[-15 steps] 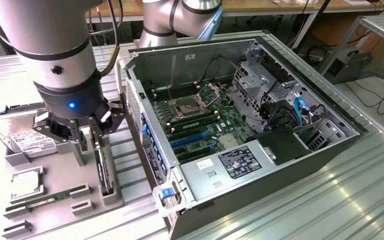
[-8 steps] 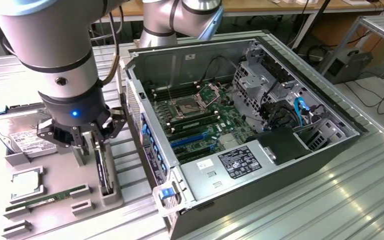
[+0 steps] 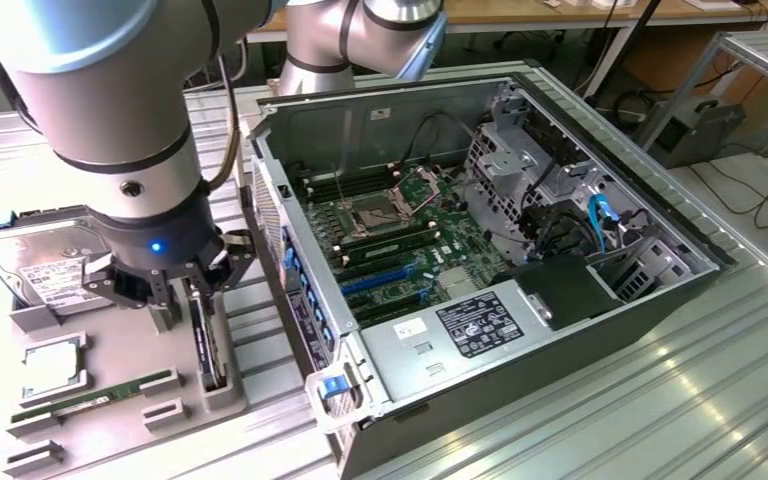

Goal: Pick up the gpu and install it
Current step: 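Pick up the gpu and move the gpu toward the slot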

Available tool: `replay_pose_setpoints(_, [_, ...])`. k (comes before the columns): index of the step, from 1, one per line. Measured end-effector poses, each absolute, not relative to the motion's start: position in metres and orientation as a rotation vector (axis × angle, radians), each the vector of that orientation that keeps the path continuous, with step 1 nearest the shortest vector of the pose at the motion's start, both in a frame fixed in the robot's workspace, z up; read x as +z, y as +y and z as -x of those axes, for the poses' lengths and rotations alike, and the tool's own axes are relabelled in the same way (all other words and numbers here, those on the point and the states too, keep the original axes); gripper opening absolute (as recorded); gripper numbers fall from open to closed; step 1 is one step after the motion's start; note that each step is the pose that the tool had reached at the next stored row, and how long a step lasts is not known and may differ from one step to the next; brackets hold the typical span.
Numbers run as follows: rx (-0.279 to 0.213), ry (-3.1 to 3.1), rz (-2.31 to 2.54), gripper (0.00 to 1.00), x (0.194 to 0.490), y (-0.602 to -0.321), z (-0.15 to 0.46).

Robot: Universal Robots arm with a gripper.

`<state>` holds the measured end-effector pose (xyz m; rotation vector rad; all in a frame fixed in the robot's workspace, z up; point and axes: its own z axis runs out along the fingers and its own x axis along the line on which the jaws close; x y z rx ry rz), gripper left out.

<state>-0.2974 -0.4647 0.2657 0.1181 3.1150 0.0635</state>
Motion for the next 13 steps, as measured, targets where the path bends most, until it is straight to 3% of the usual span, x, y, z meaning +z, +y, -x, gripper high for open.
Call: replay_pose_setpoints(13, [0.063, 3.116, -0.118, 0.36, 0.246, -0.465, 0.297])
